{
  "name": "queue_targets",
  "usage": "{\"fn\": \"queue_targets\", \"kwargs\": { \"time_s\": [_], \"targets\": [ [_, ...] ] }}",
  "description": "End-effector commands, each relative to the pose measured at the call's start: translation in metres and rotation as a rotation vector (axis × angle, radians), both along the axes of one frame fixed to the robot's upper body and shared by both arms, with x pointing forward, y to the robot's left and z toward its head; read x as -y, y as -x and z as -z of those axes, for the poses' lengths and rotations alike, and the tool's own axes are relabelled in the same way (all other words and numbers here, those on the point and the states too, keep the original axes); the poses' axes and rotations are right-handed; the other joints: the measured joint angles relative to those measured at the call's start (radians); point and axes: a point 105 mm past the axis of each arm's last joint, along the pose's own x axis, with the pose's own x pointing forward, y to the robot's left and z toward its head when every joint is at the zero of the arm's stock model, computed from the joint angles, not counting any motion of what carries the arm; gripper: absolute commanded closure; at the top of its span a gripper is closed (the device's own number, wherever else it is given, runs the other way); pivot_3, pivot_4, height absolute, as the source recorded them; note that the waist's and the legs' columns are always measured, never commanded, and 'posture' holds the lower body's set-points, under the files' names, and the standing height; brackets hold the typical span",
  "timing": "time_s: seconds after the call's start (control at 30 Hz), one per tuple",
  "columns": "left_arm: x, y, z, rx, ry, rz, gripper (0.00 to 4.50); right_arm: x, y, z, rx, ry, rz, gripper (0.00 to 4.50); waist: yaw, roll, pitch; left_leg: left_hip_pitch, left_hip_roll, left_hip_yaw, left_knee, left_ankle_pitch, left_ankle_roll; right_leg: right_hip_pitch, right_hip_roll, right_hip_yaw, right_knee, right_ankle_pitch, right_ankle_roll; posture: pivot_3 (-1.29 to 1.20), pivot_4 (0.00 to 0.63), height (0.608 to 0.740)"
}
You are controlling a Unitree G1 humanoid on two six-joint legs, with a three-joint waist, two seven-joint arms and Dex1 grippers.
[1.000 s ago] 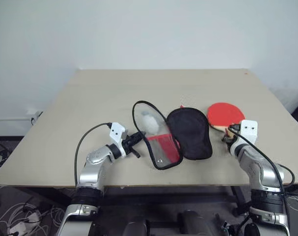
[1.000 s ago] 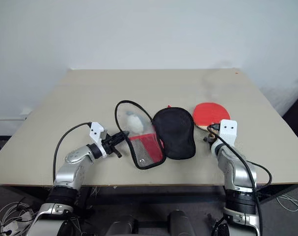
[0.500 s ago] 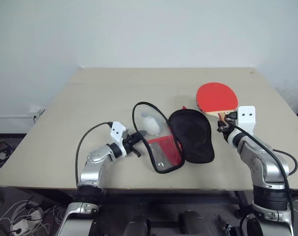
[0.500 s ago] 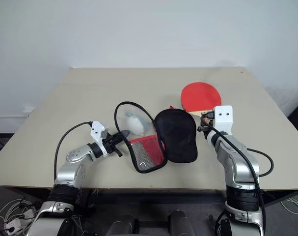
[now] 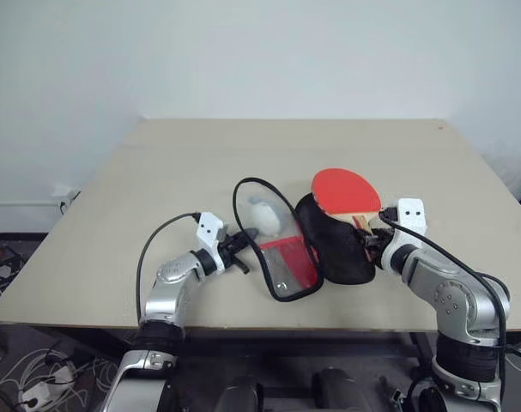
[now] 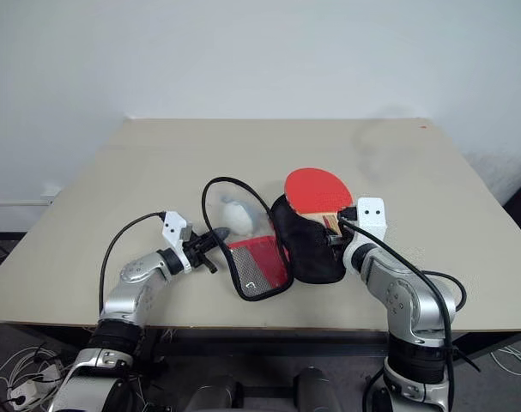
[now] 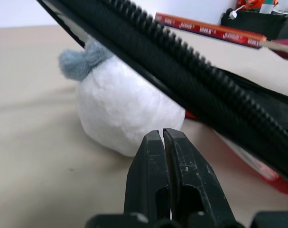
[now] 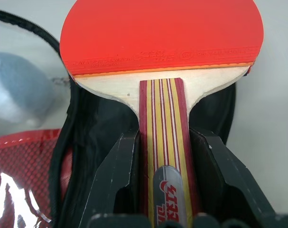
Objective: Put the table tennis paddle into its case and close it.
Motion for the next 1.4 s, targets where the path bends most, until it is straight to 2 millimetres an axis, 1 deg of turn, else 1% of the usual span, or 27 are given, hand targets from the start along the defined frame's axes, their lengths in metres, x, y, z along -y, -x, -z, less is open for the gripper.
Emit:
{"fn": "queue_targets", "kwargs": {
  "time_s": [0.03, 0.17, 0.4, 0.47, 0.83, 1.07, 1.4],
  "targets": [
    [0.005, -0.005, -0.015, 0.065, -0.006, 0.016, 4.5, -0.007, 0.002, -0.016, 0.057, -0.011, -0.018, 3.26, 0.0, 0.0, 0.0, 0.0, 0.0, 0.0, 0.0, 0.0, 0.0, 0.0, 0.0, 0.0, 0.0, 0.0, 0.0, 0.0, 0.0, 0.74],
    [0.005, -0.005, -0.015, 0.065, -0.005, 0.016, 4.5, -0.013, 0.005, -0.012, 0.031, -0.013, -0.041, 3.26, 0.0, 0.0, 0.0, 0.0, 0.0, 0.0, 0.0, 0.0, 0.0, 0.0, 0.0, 0.0, 0.0, 0.0, 0.0, 0.0, 0.0, 0.74],
    [0.007, -0.005, -0.014, 0.063, -0.003, 0.018, 4.5, -0.02, 0.005, -0.008, 0.003, -0.025, -0.057, 3.26, 0.0, 0.0, 0.0, 0.0, 0.0, 0.0, 0.001, 0.0, 0.0, 0.0, 0.0, 0.001, 0.001, 0.0, 0.0, 0.0, 0.0, 0.74],
    [0.007, -0.004, -0.014, 0.063, 0.0, 0.018, 4.5, -0.022, 0.005, -0.004, -0.011, -0.029, -0.058, 3.26, 0.0, 0.0, 0.0, 0.0, 0.0, 0.0, 0.001, 0.0, 0.0, 0.0, 0.0, 0.001, 0.001, 0.0, 0.0, 0.0, 0.0, 0.74],
    [0.005, -0.006, -0.015, 0.068, 0.0, 0.013, 4.5, -0.019, 0.001, 0.01, -0.054, -0.027, -0.021, 3.26, 0.0, 0.0, 0.0, 0.0, 0.0, 0.0, 0.002, 0.0, 0.0, 0.0, 0.001, 0.001, 0.001, 0.0, 0.0, 0.0, 0.0, 0.74],
    [0.006, -0.007, -0.016, 0.069, 0.0, 0.015, 4.5, -0.018, -0.003, 0.015, -0.062, -0.021, -0.014, 3.26, 0.0, 0.0, 0.0, 0.0, 0.0, 0.0, 0.002, 0.0, 0.0, 0.001, 0.001, 0.001, 0.002, 0.0, 0.0, 0.0, 0.0, 0.74],
    [0.005, -0.006, -0.016, 0.071, -0.001, 0.012, 4.5, -0.022, -0.009, 0.019, -0.062, -0.015, -0.022, 3.26, -0.001, -0.001, -0.001, 0.001, 0.0, 0.001, 0.003, 0.0, 0.0, 0.002, 0.001, 0.002, 0.002, 0.001, 0.001, 0.0, 0.0, 0.74]
  ]
}}
